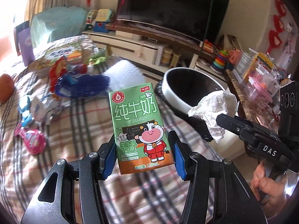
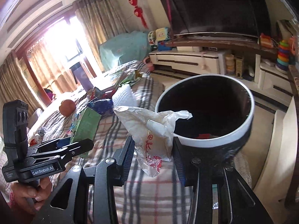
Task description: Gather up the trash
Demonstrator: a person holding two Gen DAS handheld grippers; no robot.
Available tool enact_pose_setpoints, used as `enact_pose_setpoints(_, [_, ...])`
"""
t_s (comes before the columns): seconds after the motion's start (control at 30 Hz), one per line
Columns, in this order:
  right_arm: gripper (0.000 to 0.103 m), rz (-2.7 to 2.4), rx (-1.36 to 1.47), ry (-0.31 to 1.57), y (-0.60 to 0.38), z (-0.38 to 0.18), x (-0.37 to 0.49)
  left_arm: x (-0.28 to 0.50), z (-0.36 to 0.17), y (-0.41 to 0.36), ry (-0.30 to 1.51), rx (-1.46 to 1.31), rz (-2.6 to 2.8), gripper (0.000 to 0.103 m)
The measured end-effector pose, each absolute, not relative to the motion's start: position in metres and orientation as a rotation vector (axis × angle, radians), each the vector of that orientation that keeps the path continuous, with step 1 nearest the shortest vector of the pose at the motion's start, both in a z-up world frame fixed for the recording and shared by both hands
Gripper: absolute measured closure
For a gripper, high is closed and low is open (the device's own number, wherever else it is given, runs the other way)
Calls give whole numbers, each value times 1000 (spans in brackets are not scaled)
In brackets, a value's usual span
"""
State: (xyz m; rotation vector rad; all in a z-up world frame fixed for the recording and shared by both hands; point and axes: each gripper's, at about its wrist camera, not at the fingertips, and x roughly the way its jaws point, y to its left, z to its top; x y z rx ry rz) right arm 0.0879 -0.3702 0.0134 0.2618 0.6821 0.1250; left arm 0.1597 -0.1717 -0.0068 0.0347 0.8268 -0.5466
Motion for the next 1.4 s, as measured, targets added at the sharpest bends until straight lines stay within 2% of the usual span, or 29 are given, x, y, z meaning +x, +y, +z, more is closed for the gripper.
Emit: enact_pose_setpoints(1.4, [62, 16, 294, 655, -435, 26, 89, 170, 2, -257, 815, 130, -683, 52])
